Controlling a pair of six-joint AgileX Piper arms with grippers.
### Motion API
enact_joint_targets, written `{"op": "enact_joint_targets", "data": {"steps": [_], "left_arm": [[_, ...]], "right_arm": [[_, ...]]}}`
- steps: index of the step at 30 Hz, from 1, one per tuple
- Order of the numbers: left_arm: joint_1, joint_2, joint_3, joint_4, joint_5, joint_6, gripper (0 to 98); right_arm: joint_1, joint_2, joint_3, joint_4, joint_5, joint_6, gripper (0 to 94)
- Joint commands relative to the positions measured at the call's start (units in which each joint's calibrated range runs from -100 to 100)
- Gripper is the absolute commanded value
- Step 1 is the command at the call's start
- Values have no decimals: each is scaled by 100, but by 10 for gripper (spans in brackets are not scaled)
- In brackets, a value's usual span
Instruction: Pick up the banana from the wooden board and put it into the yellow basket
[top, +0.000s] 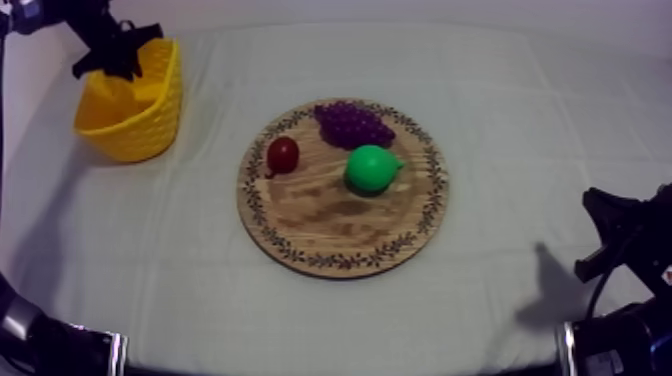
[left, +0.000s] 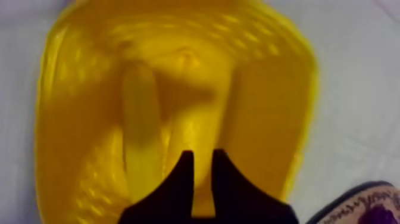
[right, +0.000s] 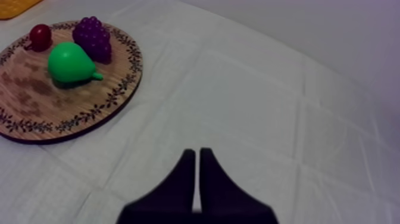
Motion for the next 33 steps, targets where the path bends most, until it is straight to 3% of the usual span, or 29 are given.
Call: {"op": "enact_joint_targets", "data": {"steps": [1, 7, 12, 15, 22, 29, 33], "left_arm": [[108, -898, 477, 19, -436, -130, 27], [388, -2879, 1988, 16, -2041, -412, 15], [349, -4694, 3824, 131, -3638, -690, 6], [256, -5775, 4826, 154, -4172, -773, 3], [-222, -8009, 6806, 169, -4417, -907, 2], [-567, -9836, 8202, 119, -3967, -985, 2], [-589, -10636, 8807, -44, -3747, -990, 2]], "right_arm": [[1, -4, -3, -2, -1, 1, 5], [1, -4, -3, -2, -1, 1, 5], [1, -4, -3, -2, -1, 1, 5], [1, -4, -3, -2, -1, 0, 5], [1, -4, -3, -2, -1, 0, 5], [1, -4, -3, -2, -1, 1, 5], [1, -4, -3, -2, -1, 1, 5]]}}
